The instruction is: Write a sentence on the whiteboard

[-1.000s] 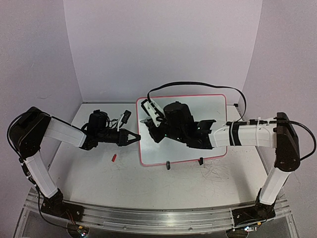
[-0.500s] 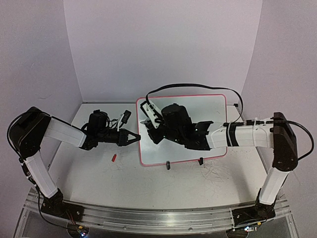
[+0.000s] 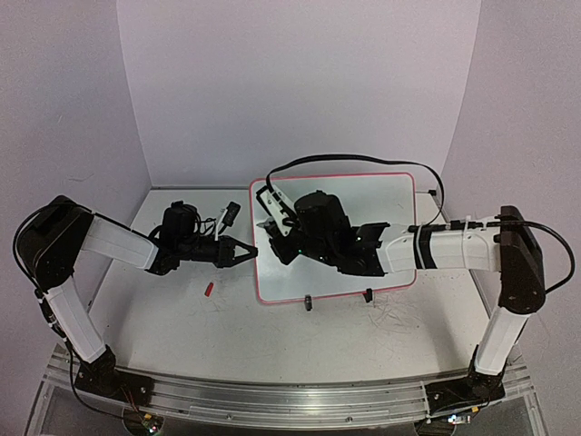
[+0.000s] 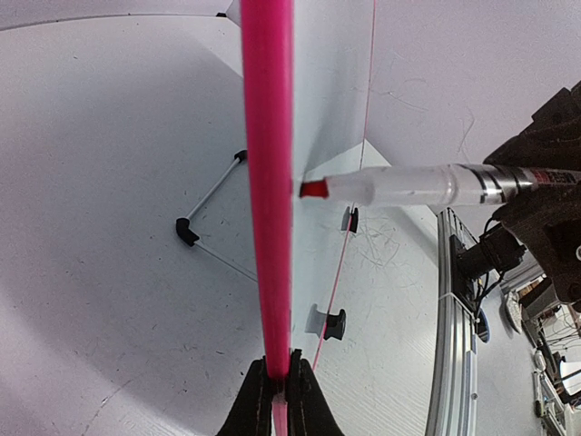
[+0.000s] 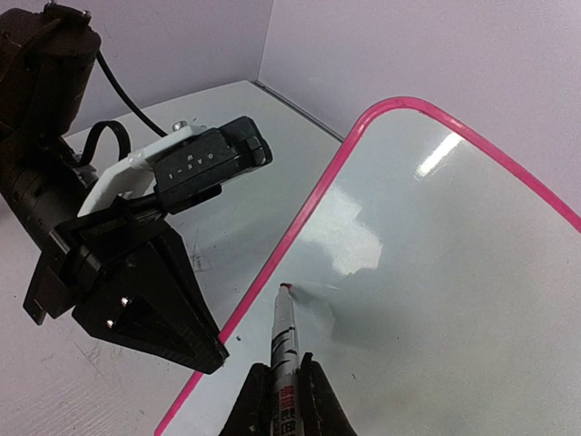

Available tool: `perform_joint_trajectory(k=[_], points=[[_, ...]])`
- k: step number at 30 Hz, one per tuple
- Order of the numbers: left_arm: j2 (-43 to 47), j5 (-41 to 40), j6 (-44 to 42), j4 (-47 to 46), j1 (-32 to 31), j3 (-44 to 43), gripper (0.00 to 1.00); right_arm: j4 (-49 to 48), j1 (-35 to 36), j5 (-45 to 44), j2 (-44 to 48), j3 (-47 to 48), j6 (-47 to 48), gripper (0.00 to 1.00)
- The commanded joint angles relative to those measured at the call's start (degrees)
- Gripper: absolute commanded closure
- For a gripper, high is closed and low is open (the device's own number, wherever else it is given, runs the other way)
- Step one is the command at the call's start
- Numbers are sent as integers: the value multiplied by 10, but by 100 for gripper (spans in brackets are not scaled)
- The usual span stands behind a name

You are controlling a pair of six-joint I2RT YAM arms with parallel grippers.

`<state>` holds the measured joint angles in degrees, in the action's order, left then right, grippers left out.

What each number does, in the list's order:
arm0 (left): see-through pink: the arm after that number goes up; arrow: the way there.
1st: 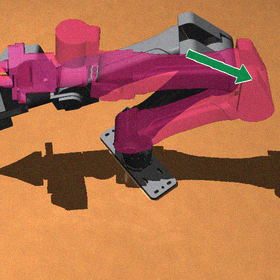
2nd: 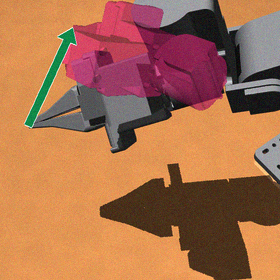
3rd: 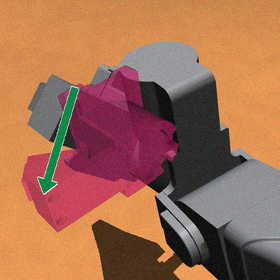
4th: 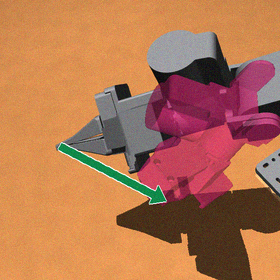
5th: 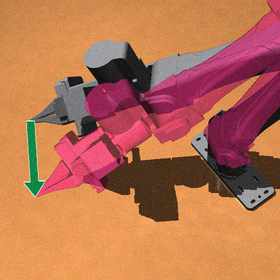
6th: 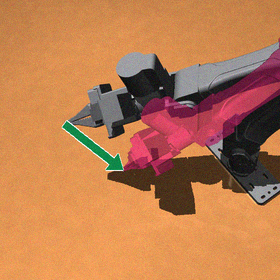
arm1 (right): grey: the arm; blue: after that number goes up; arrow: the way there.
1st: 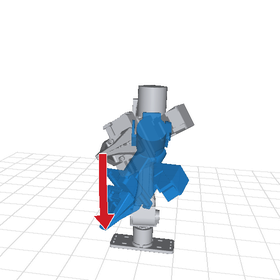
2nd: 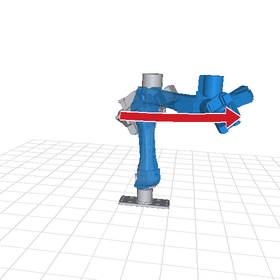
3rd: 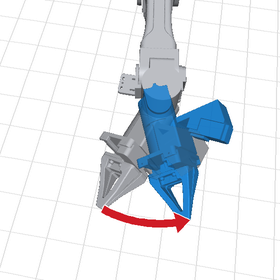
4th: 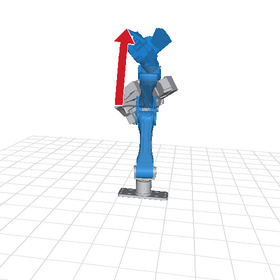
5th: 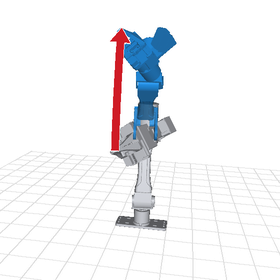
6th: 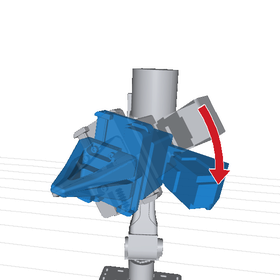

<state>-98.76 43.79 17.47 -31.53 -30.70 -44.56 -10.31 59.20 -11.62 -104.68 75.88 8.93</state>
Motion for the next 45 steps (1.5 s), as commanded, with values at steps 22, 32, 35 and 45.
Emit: perform_joint_trajectory(k=[22, 32, 35, 45], points=[[15, 4, -13, -15, -2, -12, 100, 2, 13, -17, 10, -22, -24, 100], [16, 5, -14, -13, -2, -13, 100, 6, 21, -17, 4, -25, -30, 100], [16, 6, -14, -12, -2, -12, 100, 8, 23, -14, 2, -23, -29, 100], [15, 5, -16, -12, -2, -12, 100, 9, 26, -12, 8, -19, -30, 100]])
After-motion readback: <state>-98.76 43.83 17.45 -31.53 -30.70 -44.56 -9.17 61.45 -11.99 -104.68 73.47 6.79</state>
